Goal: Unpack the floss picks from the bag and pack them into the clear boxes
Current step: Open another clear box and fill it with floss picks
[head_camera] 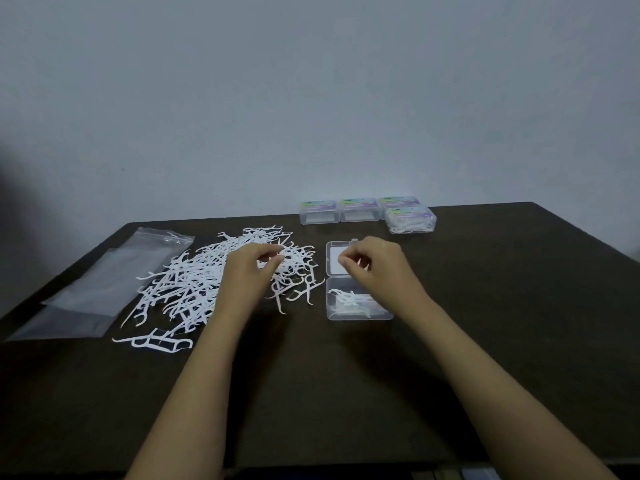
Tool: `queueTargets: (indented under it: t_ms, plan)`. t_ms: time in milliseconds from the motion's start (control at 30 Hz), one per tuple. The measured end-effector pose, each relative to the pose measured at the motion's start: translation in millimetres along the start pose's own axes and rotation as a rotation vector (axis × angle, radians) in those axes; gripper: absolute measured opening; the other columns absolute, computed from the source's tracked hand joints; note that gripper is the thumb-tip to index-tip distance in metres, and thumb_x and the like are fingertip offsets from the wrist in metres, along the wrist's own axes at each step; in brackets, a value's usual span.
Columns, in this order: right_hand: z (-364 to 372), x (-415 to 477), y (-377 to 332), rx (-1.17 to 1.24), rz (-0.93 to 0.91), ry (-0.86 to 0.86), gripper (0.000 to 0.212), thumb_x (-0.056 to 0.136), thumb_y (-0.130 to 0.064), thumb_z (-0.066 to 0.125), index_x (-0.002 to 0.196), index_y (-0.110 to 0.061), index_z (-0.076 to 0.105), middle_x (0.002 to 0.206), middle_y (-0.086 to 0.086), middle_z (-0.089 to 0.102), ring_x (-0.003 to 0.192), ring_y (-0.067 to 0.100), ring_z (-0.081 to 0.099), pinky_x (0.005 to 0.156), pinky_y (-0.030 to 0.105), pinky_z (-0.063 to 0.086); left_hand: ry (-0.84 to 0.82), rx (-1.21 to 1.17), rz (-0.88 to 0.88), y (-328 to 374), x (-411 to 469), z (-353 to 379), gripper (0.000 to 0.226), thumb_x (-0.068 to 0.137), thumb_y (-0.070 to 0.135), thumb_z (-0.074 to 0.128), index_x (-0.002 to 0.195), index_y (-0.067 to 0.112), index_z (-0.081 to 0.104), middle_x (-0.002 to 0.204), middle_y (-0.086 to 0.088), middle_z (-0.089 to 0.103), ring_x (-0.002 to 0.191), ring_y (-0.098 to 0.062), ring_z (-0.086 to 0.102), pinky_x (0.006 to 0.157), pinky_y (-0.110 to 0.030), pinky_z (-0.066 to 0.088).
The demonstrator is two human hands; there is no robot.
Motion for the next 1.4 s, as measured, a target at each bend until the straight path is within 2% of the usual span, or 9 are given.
queueTargets:
  t_ms: [300,433,567,933,1033,1100,1167,1267,1400]
  plan:
    - [73.9,27.1,-56.7,-0.348,-0.082,-0.467,0.045,0.091,-0.033,0.056,0.128,-0.008,0.051,0.131,0.015,0.051,0.123,0.028,0.045,0.100,0.035,0.036,-0.303,0.311,-0.239,-57.7,-10.6,-72.7,0.054,0.079,0.033,0.071,0.126,0.010,0.056,0.136,-0.008,0.051,0.124,-0.023,0.047,0.101,-0.032,0.036]
    - [94.3,32.2,-59.4,-0.503,-0.022,-0.472,0.072,0.079,-0.060,0.057,0.127,-0.009,0.043,0.130,0.020,0.045,0.121,0.035,0.042,0.096,0.041,0.038,-0.563,0.532,-0.434,-79.5,-22.5,-97.1,0.091,0.071,0.051,0.072,0.145,0.020,0.029,0.153,-0.011,0.022,0.140,-0.028,0.024,0.114,-0.040,0.024]
    - [105.5,38.7,-58.1,-0.653,0.009,-0.447,0.090,0.077,-0.069,0.049,0.146,-0.018,0.019,0.150,0.024,0.018,0.135,0.041,0.023,0.106,0.052,0.025,-0.604,0.450,-0.528,-88.6,-33.2,-100.7,0.092,0.070,0.041,0.076,0.145,0.028,0.024,0.152,-0.016,0.010,0.137,-0.034,0.026,0.112,-0.040,0.024]
    - [112.3,52.6,-59.7,-0.588,0.008,-0.409,0.031,0.096,-0.024,0.045,0.120,-0.006,0.053,0.128,0.016,0.045,0.123,0.031,0.041,0.102,0.045,0.031,-0.291,0.306,-0.370,-88.7,-24.5,-63.6,0.041,0.075,0.025,0.076,0.109,0.010,0.059,0.122,-0.016,0.052,0.107,-0.028,0.053,0.081,-0.028,0.038]
    - [110.4,53.1,-61.9,-0.548,-0.010,-0.355,0.014,0.091,-0.009,0.046,0.082,-0.006,0.056,0.097,0.014,0.057,0.109,0.031,0.053,0.096,0.040,0.035,-0.272,0.401,-0.304,-77.6,-21.0,-53.5,0.026,0.084,0.018,0.065,0.107,0.009,0.060,0.118,-0.014,0.056,0.107,-0.027,0.053,0.082,-0.029,0.039]
    - [108.4,51.1,-63.4,-0.561,-0.036,-0.331,0.032,0.089,-0.004,0.046,0.059,-0.012,0.035,0.073,0.008,0.046,0.101,0.031,0.057,0.087,0.034,0.039,-0.265,0.508,-0.265,-69.9,-19.4,-47.9,0.020,0.088,0.017,0.058,0.107,0.009,0.060,0.114,-0.012,0.058,0.106,-0.028,0.055,0.082,-0.031,0.042]
    - [107.1,47.9,-64.3,-0.584,-0.087,-0.308,0.033,0.088,-0.002,0.047,0.059,-0.010,0.033,0.073,0.010,0.052,0.097,0.031,0.059,0.079,0.031,0.040,-0.264,0.615,-0.247,-60.4,-19.3,-44.8,0.018,0.092,0.019,0.053,0.107,0.010,0.058,0.113,-0.010,0.060,0.105,-0.028,0.056,0.082,-0.034,0.044]
    - [103.8,43.1,-66.0,-0.611,-0.150,-0.257,0.010,0.088,-0.002,0.048,0.084,-0.004,0.057,0.099,0.014,0.064,0.098,0.031,0.060,0.084,0.032,0.042,-0.250,0.721,-0.234,-50.8,-19.5,-43.9,0.011,0.093,0.018,0.053,0.103,0.014,0.057,0.111,-0.006,0.061,0.105,-0.027,0.058,0.093,-0.036,0.038]
    - [91.7,39.3,-60.3,-0.512,-0.138,-0.135,0.015,0.090,-0.011,0.050,0.095,-0.009,0.064,0.101,0.011,0.067,0.100,0.029,0.059,0.084,0.031,0.039,-0.171,0.762,-0.206,-37.2,-20.2,-49.2,0.013,0.090,0.009,0.052,0.088,0.021,0.051,0.095,-0.001,0.060,0.100,-0.025,0.058,0.102,-0.040,0.025]
Point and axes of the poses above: each hand's wrist, its own x-axis towards the middle knuckle, its own z-axis out of the palm, y = z × x, the point moved 2 cm from there along x, towards the middle knuckle
